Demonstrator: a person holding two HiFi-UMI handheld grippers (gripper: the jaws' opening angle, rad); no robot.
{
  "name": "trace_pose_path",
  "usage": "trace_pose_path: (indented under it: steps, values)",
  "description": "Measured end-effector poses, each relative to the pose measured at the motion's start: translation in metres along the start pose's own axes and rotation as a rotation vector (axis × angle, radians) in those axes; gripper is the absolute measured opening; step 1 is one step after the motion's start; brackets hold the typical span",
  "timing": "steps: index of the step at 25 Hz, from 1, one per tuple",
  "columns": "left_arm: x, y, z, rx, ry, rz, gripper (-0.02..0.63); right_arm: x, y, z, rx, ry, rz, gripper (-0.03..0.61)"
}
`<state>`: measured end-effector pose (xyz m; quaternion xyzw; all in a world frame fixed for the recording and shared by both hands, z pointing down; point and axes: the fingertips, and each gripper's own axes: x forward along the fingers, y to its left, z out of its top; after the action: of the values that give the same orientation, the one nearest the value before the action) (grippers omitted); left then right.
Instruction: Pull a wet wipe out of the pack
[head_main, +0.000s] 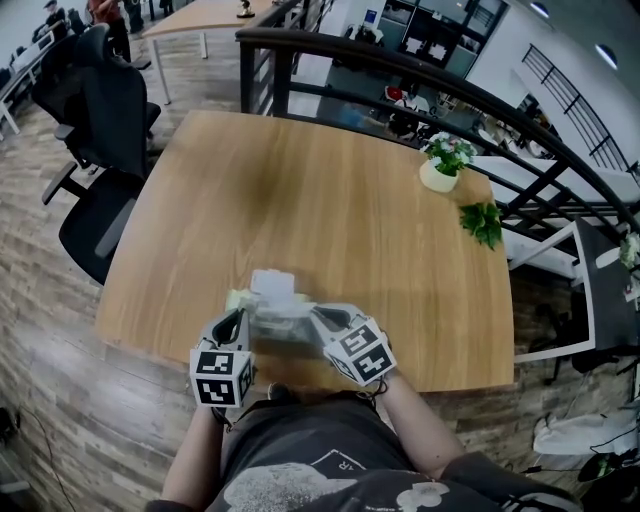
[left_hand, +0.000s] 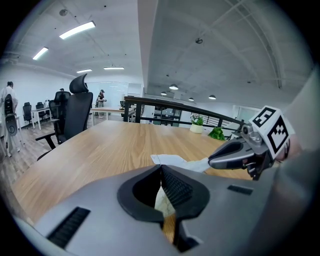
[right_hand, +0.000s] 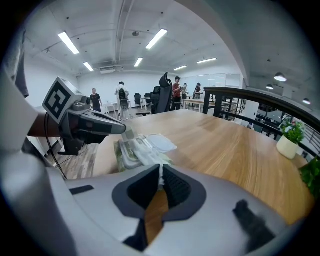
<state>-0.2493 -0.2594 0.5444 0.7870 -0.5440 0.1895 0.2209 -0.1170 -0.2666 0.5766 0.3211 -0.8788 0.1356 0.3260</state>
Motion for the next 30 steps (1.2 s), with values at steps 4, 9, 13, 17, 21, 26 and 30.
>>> trace_pose_path:
  steps: [4, 9, 13, 17, 21, 26, 30]
  values:
    - [0.001, 0.000, 0.002, -0.003, -0.003, 0.003, 0.015, -0.003, -0.008, -0.003, 0.003, 0.004, -0.013, 0.035]
    - [0.001, -0.005, 0.003, 0.000, -0.006, 0.011, 0.015, -0.009, -0.015, -0.003, 0.022, -0.019, -0.019, 0.035]
    - [0.002, -0.009, 0.004, 0.003, -0.009, 0.015, 0.015, -0.017, -0.020, 0.004, 0.040, -0.062, -0.020, 0.035]
    - [0.002, -0.012, 0.007, -0.004, -0.011, 0.032, 0.015, -0.025, -0.025, 0.009, 0.031, -0.085, -0.013, 0.035]
    - [0.001, -0.018, 0.008, -0.015, -0.015, 0.051, 0.015, -0.034, -0.028, 0.014, 0.009, -0.107, -0.005, 0.035]
    - [0.003, -0.028, 0.007, -0.035, -0.015, 0.074, 0.015, -0.048, -0.034, 0.019, -0.015, -0.132, 0.005, 0.035]
    - [0.005, -0.036, 0.003, -0.035, -0.003, 0.094, 0.017, -0.061, -0.041, 0.019, -0.010, -0.155, -0.001, 0.035]
